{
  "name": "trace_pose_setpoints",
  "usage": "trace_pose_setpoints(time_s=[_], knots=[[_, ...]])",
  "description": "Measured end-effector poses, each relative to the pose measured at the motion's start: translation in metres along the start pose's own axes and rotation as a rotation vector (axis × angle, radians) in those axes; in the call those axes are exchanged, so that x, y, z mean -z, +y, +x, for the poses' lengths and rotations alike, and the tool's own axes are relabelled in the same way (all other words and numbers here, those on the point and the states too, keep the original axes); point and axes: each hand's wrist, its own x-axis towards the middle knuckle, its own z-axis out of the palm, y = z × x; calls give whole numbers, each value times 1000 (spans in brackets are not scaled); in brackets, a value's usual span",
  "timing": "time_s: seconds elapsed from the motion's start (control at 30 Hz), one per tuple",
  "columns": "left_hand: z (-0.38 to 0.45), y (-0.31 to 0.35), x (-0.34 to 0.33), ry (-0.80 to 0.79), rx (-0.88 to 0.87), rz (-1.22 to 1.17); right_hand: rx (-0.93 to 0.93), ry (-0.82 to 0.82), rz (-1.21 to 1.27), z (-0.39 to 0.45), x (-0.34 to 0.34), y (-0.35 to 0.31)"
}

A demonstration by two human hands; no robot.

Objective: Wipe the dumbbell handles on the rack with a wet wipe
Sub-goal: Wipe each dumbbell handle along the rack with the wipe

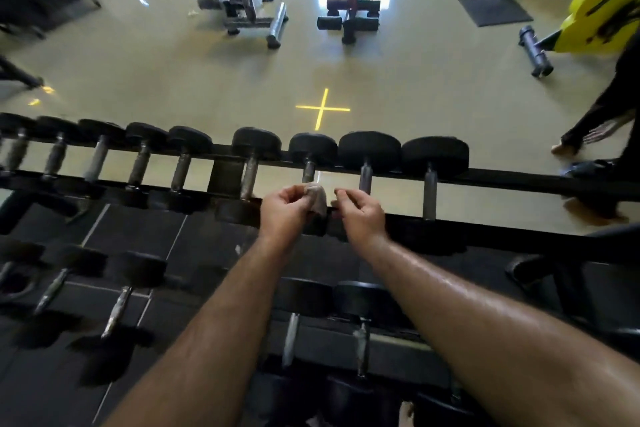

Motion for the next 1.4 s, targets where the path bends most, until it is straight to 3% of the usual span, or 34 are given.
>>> trace_pose_setpoints(time_s=[0.07, 0.17, 0.43, 0.5, 0.6, 0.7, 0.77, 0.83, 0.93, 1.1, 1.27, 1.4], knots=[[-32, 12, -22, -11, -70, -19, -160, -124, 292, -26, 17, -23], [-75, 34, -55, 20, -150, -46, -216, -218, 413, -55, 54, -46], [-120, 73, -100, 136, 3, -243, 108, -201, 332, -102, 137, -100], [-133, 86, -112, 276, -98, -73, 208, -163, 259, -108, 150, -113], [-157, 112, -123, 395, -469, 91, 332, -148, 244, -111, 167, -133], [-171, 140, -120, 178, -714, 212, 390, -130, 252, -112, 179, -151], [-173, 156, -114, -40, -661, 281, 376, -140, 290, -115, 182, -159], [-172, 166, -109, -152, -601, 373, 354, -143, 323, -116, 182, -166], [-167, 175, -102, -160, -618, 342, 376, -178, 362, -113, 179, -175], [-160, 190, -83, -211, -496, 135, 399, -195, 311, -116, 160, -188], [-135, 192, -62, -272, -397, 69, 454, -157, -12, -112, 137, -193], [-118, 191, -49, -253, -388, 78, 500, -86, -113, -106, 120, -191]])
